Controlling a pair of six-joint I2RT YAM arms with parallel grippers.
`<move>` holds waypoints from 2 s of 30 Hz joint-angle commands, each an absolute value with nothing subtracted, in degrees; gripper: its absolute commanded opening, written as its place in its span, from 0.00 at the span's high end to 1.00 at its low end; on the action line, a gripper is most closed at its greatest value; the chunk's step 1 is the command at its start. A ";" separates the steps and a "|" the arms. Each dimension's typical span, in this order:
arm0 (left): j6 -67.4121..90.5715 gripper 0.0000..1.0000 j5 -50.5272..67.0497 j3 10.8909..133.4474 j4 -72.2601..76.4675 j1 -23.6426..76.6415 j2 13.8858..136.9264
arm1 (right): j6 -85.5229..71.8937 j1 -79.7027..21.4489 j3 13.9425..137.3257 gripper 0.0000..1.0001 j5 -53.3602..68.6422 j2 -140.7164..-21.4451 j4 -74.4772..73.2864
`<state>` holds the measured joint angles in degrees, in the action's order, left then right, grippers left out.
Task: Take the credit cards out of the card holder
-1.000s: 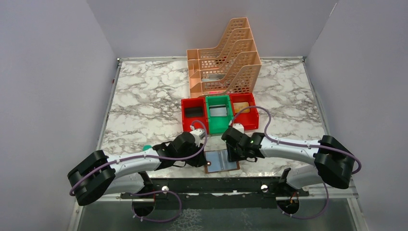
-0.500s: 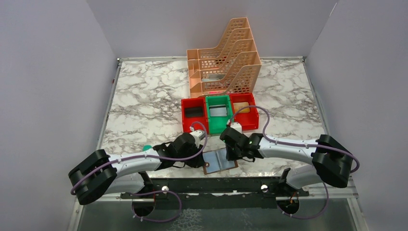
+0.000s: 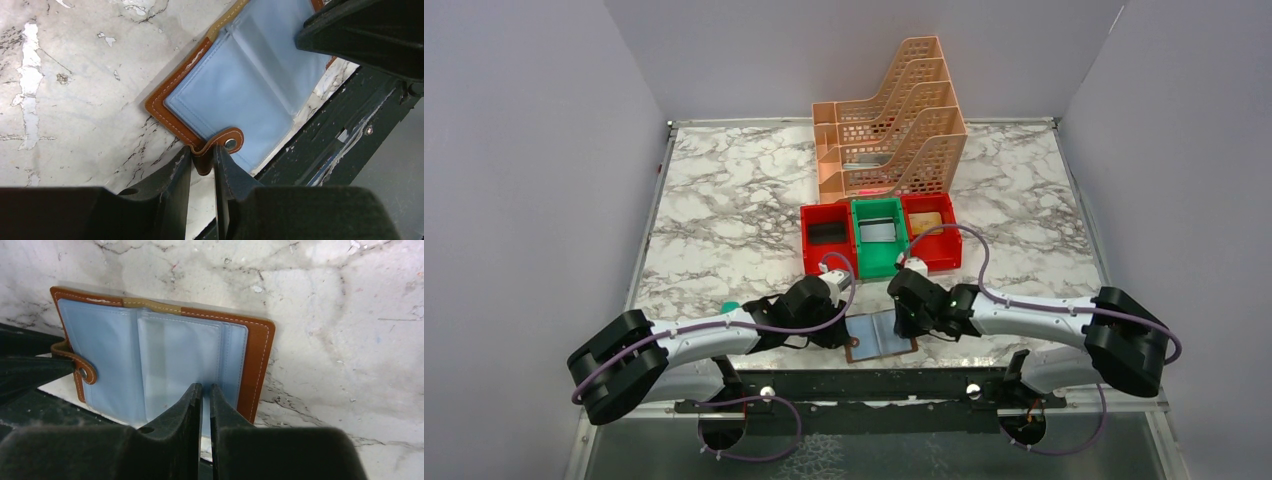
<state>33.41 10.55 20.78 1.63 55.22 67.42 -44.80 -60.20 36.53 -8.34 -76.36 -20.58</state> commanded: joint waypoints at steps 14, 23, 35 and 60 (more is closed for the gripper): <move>33.75 0.75 8.79 20.77 4.55 55.77 67.09 | -51.09 -61.95 33.48 0.86 1.82 -68.50 -5.55; 33.57 0.75 8.17 21.45 3.25 55.73 66.47 | -54.53 -61.88 33.30 0.65 -10.94 -64.78 -21.91; 33.35 0.75 8.88 21.79 3.32 55.72 66.88 | -55.31 -61.90 29.87 0.48 -10.28 -65.28 -22.01; 33.98 0.76 10.54 21.14 5.39 55.82 67.42 | -57.12 -61.88 23.04 0.49 0.85 -60.48 3.34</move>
